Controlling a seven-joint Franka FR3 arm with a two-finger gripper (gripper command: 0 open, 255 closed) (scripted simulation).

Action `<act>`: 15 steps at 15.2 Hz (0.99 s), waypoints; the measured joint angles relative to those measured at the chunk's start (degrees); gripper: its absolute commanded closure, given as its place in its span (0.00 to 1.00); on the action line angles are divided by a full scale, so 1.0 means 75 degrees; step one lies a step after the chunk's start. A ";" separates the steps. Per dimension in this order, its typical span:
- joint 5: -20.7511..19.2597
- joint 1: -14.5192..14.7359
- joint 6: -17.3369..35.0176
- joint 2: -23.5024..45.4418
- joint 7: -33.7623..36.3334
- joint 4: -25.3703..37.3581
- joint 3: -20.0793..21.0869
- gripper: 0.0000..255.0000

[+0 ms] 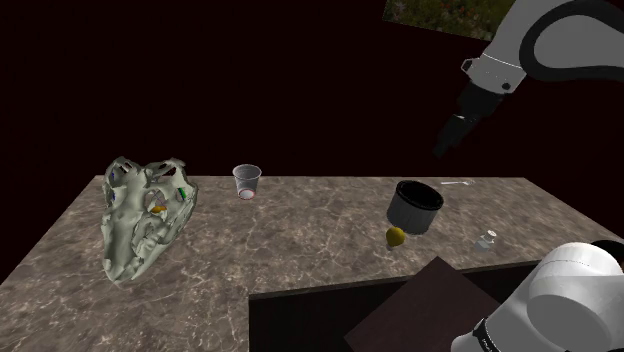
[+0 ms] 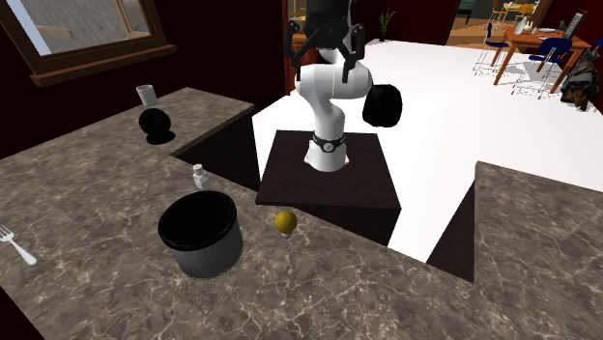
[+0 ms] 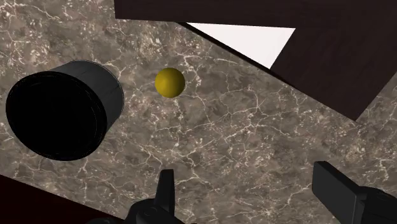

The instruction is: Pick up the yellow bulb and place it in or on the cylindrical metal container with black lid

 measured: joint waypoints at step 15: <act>-0.0209 -0.0210 0.2960 0.1557 -0.0640 -0.1986 -0.1035 0.00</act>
